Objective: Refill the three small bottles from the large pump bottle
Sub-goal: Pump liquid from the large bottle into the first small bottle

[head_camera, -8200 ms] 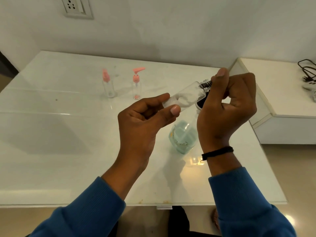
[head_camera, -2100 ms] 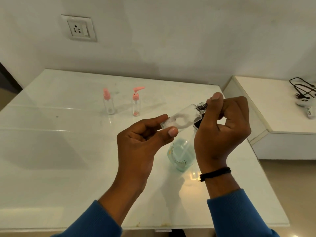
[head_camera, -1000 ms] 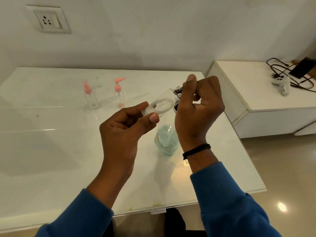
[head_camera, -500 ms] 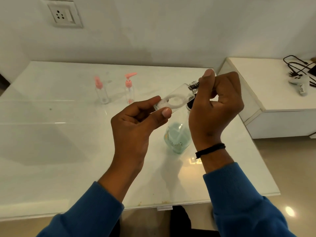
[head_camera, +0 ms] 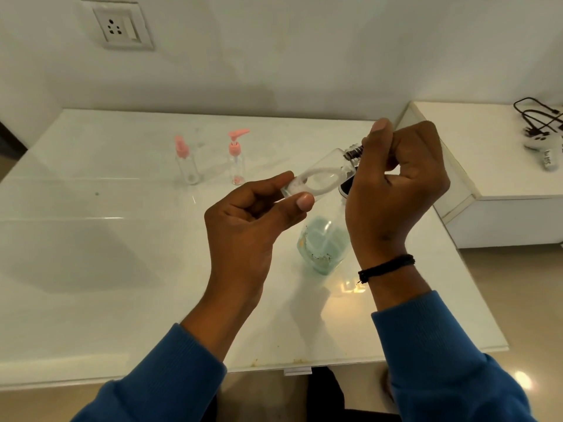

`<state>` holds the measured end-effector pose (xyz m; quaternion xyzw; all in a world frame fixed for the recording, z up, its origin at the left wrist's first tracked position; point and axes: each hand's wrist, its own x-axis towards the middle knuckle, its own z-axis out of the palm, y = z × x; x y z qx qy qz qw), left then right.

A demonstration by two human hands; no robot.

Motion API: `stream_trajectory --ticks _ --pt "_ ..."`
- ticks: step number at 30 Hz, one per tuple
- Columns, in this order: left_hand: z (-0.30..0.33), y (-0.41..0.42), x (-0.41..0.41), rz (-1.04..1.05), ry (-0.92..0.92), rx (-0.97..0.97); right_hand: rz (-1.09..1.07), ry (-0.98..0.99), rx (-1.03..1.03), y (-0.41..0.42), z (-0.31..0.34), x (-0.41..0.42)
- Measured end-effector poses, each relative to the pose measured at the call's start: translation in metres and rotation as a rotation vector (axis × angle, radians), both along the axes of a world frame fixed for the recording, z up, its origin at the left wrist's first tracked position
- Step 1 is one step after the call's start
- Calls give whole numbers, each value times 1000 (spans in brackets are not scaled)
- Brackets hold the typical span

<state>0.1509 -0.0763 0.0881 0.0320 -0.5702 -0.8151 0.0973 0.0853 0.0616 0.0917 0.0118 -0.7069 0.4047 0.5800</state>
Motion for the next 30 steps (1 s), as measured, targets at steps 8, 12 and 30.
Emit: stream_trajectory --ticks 8,12,30 --pt "-1 1 0 3 -6 4 20 3 -20 0 -8 0" --pt "-1 0 -2 -3 8 14 14 2 -24 0 -3 -1" --pt "-1 0 -1 -3 -10 38 34 2 -17 1 -3 -1"
